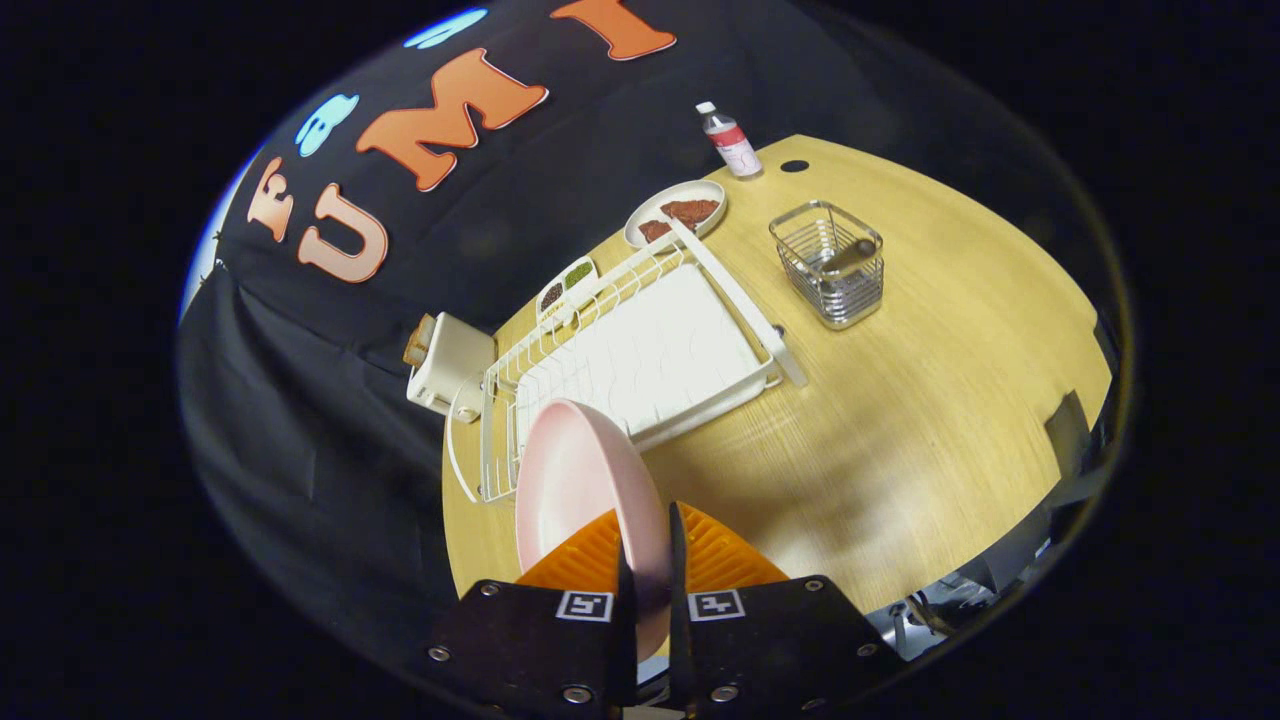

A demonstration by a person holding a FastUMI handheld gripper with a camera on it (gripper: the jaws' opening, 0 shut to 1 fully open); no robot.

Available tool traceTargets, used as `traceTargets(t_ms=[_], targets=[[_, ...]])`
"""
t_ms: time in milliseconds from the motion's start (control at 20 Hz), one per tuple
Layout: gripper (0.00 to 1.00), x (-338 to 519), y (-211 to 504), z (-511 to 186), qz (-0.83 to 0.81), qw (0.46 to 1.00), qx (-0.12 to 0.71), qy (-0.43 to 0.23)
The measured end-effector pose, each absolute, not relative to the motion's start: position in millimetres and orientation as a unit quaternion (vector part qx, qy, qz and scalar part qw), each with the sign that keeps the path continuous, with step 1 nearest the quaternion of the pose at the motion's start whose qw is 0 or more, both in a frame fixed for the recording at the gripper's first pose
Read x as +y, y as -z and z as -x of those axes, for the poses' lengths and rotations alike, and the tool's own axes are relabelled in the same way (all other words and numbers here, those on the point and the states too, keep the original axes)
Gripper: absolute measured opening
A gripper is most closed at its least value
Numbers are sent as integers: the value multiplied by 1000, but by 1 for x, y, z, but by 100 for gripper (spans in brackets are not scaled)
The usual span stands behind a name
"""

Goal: Take the plate from the dish rack, then take the spoon from the basket and place it into the plate.

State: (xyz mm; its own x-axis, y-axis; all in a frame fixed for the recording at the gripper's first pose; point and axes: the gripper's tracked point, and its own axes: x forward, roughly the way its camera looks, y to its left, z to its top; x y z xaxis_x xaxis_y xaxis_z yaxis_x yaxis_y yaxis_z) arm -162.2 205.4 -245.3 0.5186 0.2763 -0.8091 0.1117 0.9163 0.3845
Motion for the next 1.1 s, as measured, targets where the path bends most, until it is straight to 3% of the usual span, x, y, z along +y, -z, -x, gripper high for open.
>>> traceTargets(t_ms=[450, 1100], targets=[[13, 198, 316, 189, -244, 828, 502, -44], [14, 204, 358, 188, -277, 804, 525, -39]])
